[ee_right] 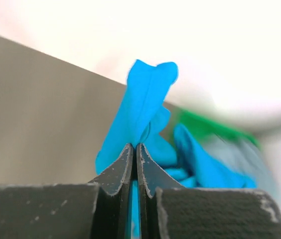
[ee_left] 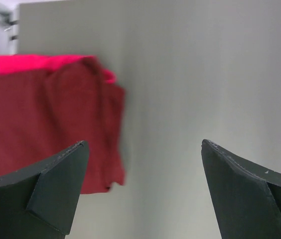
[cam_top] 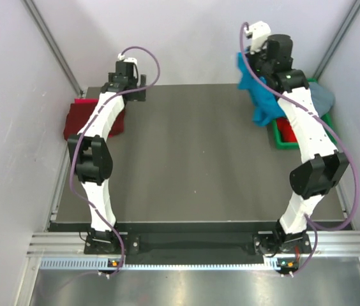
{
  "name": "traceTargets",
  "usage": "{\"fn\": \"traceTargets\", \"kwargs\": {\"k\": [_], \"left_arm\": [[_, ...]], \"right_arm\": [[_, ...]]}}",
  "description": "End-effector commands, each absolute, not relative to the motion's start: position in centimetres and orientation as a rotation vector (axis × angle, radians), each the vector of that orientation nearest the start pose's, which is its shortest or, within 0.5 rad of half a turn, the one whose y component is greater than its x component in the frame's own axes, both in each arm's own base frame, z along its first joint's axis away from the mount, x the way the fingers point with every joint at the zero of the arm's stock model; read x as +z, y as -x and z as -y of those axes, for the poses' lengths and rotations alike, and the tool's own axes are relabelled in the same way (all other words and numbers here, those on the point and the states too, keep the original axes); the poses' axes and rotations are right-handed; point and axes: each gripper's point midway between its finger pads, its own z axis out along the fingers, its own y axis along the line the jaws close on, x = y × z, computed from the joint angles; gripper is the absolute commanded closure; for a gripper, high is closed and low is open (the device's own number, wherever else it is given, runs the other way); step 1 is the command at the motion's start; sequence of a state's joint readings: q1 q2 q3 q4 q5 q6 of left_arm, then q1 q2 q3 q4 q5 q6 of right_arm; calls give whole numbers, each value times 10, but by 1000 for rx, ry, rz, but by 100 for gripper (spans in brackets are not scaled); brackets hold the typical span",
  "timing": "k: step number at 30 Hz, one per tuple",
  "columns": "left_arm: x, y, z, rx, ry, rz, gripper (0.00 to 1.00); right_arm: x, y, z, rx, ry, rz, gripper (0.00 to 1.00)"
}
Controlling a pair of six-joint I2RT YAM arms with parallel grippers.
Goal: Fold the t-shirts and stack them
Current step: Move the tshirt to the center of the board
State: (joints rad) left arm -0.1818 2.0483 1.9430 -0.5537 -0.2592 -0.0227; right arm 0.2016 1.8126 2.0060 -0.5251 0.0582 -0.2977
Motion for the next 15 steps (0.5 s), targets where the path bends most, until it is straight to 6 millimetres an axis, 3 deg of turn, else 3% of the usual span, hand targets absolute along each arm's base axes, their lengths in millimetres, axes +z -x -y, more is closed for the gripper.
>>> {"fn": "traceTargets", "kwargs": {"k": [1,4,7,9,15], "left_arm": [[223,-554,63,174,-53,-2169,1],[224,-553,58,219,-77,-2159,1],[227,-552,54,238,-68,-2151,1],[228,-553,54,237,-61,-2148,1],[224,-550,53,242,-38,-2155,1]], "right_arm": [[417,-485,-155,169,540,-1714,100],[435,-466,-181,297,567,-1669,100],[448,-454,-191,381,568,-1642,100],[444,-454,-187,366,565,-1652,100],[408,-479,-147,334,475,-1757,100]]}}
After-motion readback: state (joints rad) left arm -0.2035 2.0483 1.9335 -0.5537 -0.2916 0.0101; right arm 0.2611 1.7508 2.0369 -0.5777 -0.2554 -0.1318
